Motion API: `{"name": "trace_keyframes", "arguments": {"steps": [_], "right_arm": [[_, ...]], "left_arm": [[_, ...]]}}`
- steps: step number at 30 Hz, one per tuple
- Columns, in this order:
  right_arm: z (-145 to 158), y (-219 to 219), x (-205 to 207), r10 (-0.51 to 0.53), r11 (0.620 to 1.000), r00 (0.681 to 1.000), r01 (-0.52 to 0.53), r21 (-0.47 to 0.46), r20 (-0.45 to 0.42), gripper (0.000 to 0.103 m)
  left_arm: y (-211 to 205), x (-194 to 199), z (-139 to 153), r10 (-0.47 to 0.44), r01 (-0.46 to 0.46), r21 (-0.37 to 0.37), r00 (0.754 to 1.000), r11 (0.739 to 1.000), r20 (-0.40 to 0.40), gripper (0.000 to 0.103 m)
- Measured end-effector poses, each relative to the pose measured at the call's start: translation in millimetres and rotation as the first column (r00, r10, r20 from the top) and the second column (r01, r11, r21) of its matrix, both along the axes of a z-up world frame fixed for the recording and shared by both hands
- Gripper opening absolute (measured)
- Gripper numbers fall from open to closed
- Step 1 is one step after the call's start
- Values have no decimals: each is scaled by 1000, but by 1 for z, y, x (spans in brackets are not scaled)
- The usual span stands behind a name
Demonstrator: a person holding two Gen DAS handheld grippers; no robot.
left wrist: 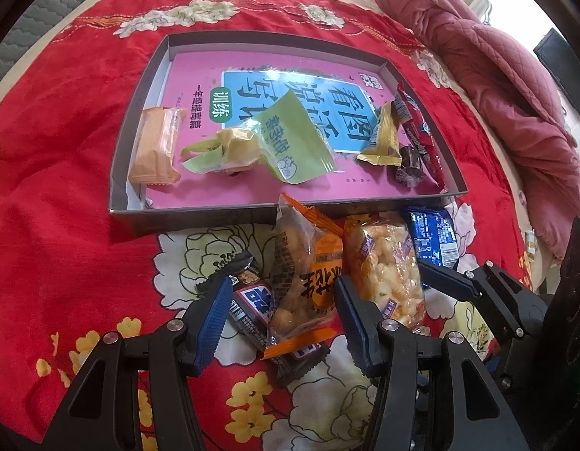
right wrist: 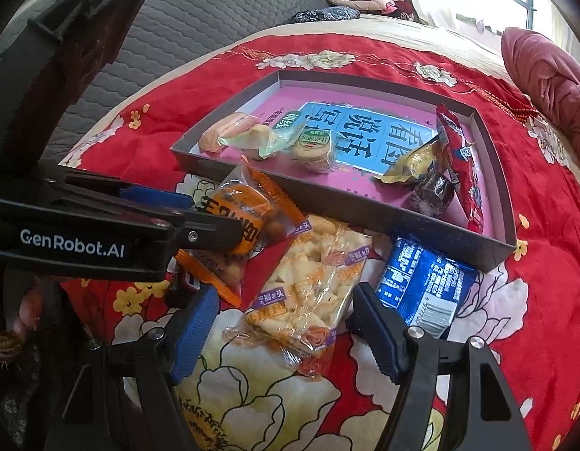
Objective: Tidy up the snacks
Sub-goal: 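Grasp the orange-labelled nut bag with the left tool while the right tool grasps the puffed-snack bag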
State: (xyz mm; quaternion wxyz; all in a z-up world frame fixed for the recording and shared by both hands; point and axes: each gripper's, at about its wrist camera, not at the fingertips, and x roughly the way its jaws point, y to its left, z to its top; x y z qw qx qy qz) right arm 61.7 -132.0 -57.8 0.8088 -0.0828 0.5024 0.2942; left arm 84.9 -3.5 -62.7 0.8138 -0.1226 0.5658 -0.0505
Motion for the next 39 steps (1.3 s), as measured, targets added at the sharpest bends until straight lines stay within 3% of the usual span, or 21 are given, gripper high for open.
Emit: {"name": "trace_keyframes", "arguments": {"steps": [8,23,25,29,32,39], "right_arm": [[-13,9,3,20,994,1000,-18,-103,15,68],[-24,15,13,71,988,997,-65,-141,33,58],[-24,14,14,73,989,997,-68,-135,28,58],[-24,13,14,75,989,997,-72,-127,21,57],[-23,11,15,70,991,997,-68,-113,10,56],[-18,3,19,42,999,998,-43,-19,-39,56]], "left_arm": [[-1,2,-2,-5,5,-9,1000,1000,1,58],[-9,11,-14,1,-2,-41,1000,999,-2,58],[-10,12,-15,-1,1,-31,1000,1000,-1,58],[-13,14,-18,-6,6,-20,1000,1000,-1,44],[-14,17,-19,-26,26,-7,1000,1000,-1,41],[-3,11,-13,-13,14,-62,1000,998,18,39]]}}
